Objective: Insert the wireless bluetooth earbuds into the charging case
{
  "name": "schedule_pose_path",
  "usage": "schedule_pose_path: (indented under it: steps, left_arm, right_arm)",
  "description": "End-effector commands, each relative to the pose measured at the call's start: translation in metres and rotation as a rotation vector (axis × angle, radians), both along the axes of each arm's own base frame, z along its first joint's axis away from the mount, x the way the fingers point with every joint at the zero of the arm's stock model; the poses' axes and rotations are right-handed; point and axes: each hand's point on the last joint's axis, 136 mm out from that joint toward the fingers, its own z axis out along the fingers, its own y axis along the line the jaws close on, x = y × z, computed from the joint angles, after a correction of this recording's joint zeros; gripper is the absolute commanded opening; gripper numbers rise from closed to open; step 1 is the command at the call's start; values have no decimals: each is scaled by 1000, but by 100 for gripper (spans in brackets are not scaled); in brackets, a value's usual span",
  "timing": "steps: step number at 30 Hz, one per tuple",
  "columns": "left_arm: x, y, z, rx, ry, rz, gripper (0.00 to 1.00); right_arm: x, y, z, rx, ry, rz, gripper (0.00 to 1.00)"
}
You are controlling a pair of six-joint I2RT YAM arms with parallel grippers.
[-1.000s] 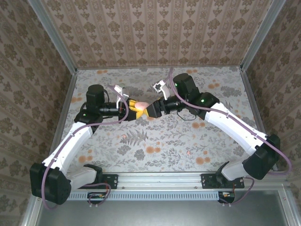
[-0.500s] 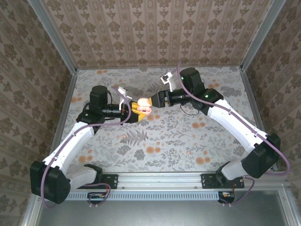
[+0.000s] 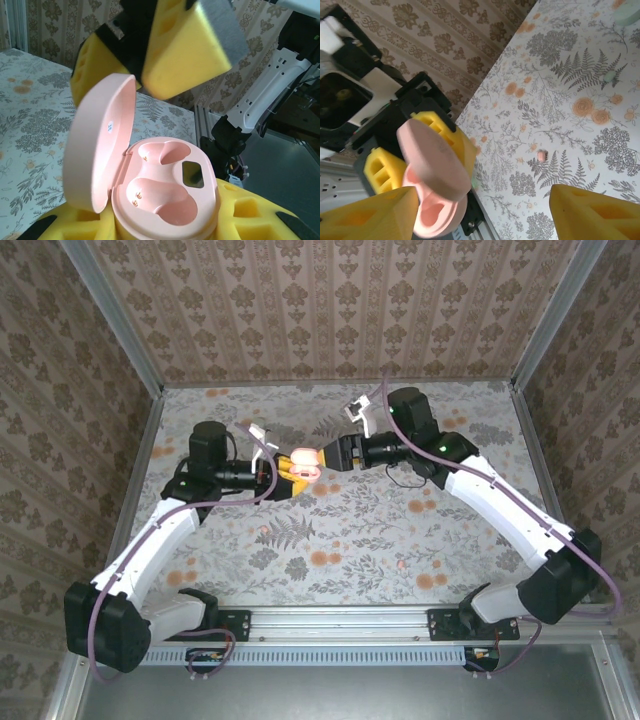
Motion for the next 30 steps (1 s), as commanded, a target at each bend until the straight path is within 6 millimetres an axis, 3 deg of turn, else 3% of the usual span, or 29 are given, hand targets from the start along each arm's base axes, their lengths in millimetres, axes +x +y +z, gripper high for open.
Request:
schedule_pose_path:
  steps: [1, 9, 13, 18, 21, 22, 30]
  left_arm:
    - [-1, 2, 6, -24, -18, -20, 13]
    - [5, 4, 6, -23, -3, 0, 13]
    - [9, 10, 5, -21, 8, 23, 12]
    - [12, 23, 6, -16, 14, 90, 11]
    - [14, 35, 2, 16, 16, 162, 9]
    - [14, 39, 0, 28, 20, 182, 9]
    - [4, 61, 0, 28, 52, 244, 10]
  right_arm:
    - [-12, -6, 21, 48, -30, 6, 71]
    - [-15, -8, 22, 48, -27, 3, 71]
    - [-4, -16, 3, -2, 8, -86, 71]
    - [19, -29, -51, -78, 159, -273, 71]
    - [25, -25, -82, -86, 238, -325, 71]
    - [27, -18, -102, -115, 270, -323, 71]
    - [15, 42, -179, -266, 388, -245, 68]
